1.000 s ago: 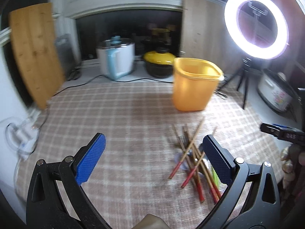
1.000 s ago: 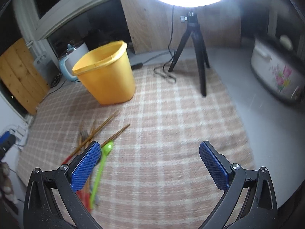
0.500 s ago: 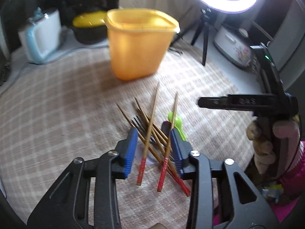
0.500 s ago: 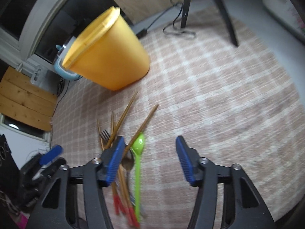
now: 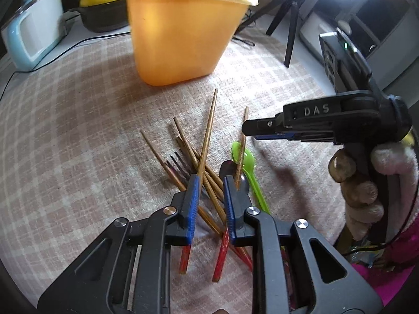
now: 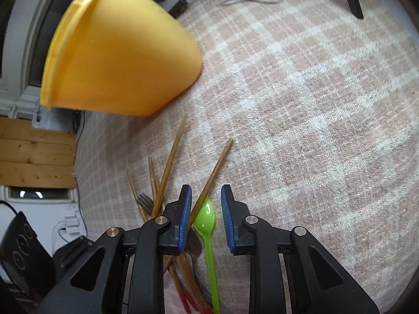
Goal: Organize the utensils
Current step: 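Close the left tool on a red-tipped chopstick while the right tool grasps another chopstick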
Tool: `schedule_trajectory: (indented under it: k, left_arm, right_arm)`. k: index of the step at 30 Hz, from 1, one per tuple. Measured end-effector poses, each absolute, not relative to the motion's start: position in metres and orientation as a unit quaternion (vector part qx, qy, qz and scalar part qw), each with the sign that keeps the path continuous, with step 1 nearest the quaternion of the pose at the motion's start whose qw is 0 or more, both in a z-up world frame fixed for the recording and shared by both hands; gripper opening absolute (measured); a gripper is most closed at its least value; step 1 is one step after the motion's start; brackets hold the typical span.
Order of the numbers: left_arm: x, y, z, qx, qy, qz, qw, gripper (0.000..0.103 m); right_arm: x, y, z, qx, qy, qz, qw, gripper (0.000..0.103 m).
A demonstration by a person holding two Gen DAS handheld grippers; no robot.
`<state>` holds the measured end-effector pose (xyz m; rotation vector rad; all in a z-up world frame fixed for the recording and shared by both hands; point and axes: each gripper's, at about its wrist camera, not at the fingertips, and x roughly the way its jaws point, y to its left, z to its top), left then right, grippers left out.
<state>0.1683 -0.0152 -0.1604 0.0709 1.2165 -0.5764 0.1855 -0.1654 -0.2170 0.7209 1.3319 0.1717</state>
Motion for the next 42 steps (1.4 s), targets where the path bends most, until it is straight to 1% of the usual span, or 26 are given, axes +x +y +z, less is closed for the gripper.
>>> schedule_trajectory:
  k: [5,11,13,14,15,17,18,21,30,35,42]
  left_arm:
    - [0.177,-0.029,-0.168,0.061,0.569,-0.263,0.777,0.018]
    - [0.188,-0.038,-0.177,0.083,0.574,-0.254,0.774,0.018]
    - [0.19,-0.04,-0.179,0.09,0.575,-0.252,0.774,0.016]
    - [0.191,-0.041,-0.18,0.092,0.575,-0.251,0.773,0.013]
    - [0.192,-0.042,-0.182,0.094,0.576,-0.251,0.772,0.013]
    - [0.194,-0.044,-0.185,0.095,0.578,-0.25,0.771,0.011]
    - [0.194,-0.044,-0.186,0.095,0.58,-0.25,0.77,0.008]
    - [0.196,-0.043,-0.19,0.089,0.583,-0.249,0.768,0.005]
    - [0.198,-0.028,-0.178,0.049,0.57,-0.24,0.784,0.004]
    - [0.192,-0.013,-0.167,0.025,0.559,-0.23,0.796,0.004]
    - [0.176,0.008,-0.147,-0.014,0.535,-0.215,0.817,0.004]
  right_arm:
    - [0.189,-0.172,-0.225,0.345,0.61,0.079,0.709,0.017]
    - [0.194,-0.165,-0.224,0.337,0.613,0.075,0.711,0.017]
    - [0.197,-0.159,-0.225,0.33,0.615,0.074,0.712,0.017]
    - [0.199,-0.156,-0.225,0.325,0.618,0.072,0.713,0.015]
    - [0.2,-0.153,-0.224,0.32,0.618,0.07,0.714,0.013]
    - [0.201,-0.149,-0.223,0.311,0.62,0.067,0.717,0.012]
    - [0.201,-0.147,-0.223,0.308,0.62,0.066,0.719,0.011]
    - [0.199,-0.144,-0.225,0.307,0.618,0.067,0.72,0.009]
    - [0.192,-0.163,-0.226,0.325,0.611,0.095,0.716,0.006]
    - [0.187,-0.169,-0.214,0.314,0.597,0.116,0.729,0.005]
    - [0.171,-0.175,-0.181,0.271,0.564,0.151,0.765,0.005]
